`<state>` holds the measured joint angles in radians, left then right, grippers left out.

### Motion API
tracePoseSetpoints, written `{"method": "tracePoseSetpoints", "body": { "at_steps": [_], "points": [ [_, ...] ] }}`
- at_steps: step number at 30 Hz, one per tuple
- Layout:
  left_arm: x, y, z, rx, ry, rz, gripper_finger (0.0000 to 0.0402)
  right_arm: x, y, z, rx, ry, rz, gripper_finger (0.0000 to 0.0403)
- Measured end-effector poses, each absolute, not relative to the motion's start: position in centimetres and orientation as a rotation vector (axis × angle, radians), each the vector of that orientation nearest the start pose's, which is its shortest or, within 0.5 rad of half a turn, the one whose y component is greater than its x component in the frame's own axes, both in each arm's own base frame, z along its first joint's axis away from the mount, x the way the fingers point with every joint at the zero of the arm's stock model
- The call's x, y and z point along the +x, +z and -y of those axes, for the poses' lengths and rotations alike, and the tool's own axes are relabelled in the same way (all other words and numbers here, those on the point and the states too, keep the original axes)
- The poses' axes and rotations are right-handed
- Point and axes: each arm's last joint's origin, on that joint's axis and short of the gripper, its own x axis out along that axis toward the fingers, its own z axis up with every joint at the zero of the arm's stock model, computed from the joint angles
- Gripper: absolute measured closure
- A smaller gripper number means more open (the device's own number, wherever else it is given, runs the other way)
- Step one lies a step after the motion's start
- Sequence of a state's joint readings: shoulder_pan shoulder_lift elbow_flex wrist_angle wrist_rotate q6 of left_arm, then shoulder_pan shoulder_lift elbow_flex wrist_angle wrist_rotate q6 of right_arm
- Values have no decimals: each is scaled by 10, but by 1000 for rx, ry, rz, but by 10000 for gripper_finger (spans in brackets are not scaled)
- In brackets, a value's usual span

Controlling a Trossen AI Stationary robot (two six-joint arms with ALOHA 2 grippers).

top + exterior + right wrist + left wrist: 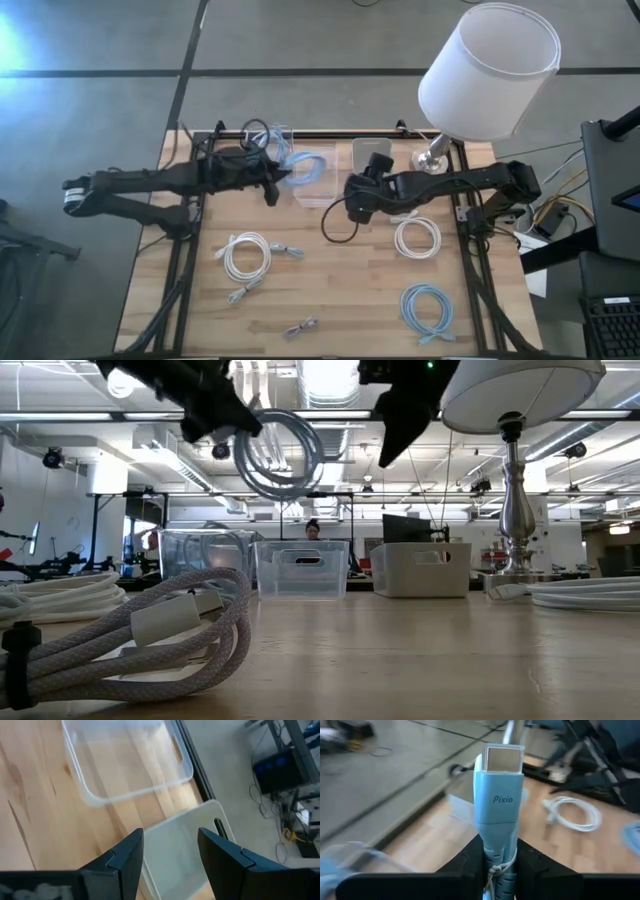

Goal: Pick & Place USB Port
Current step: Put the left blue hdmi cable into the left transparent bin

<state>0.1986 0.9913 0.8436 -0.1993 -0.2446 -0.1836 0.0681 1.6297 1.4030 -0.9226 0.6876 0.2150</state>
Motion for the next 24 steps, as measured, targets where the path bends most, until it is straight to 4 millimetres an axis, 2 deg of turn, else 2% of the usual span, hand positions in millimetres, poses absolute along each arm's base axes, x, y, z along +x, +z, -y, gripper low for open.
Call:
{"method": "tracePoseSetpoints", "body": {
  "at_steps": [2, 5, 9, 13, 18, 24],
  "points": [
    [200, 326, -50, -138, 534, -323, 338, 325, 283, -4, -249, -658, -1029, 218],
    [184, 330, -52, -112, 643, -371, 346, 323, 276, -4, -257, -658, -1052, 220],
    [173, 319, -57, -143, 768, -433, 346, 320, 267, -3, -236, -679, -1065, 220],
    [176, 294, -61, -197, 769, -506, 342, 314, 259, -2, -206, -704, -1092, 220],
    [188, 270, -72, -268, 711, -507, 344, 306, 252, -2, -203, -723, -1150, 218],
    [189, 254, -89, -305, 761, -558, 344, 288, 256, -1, -166, -744, -1139, 217]
  ]
}}
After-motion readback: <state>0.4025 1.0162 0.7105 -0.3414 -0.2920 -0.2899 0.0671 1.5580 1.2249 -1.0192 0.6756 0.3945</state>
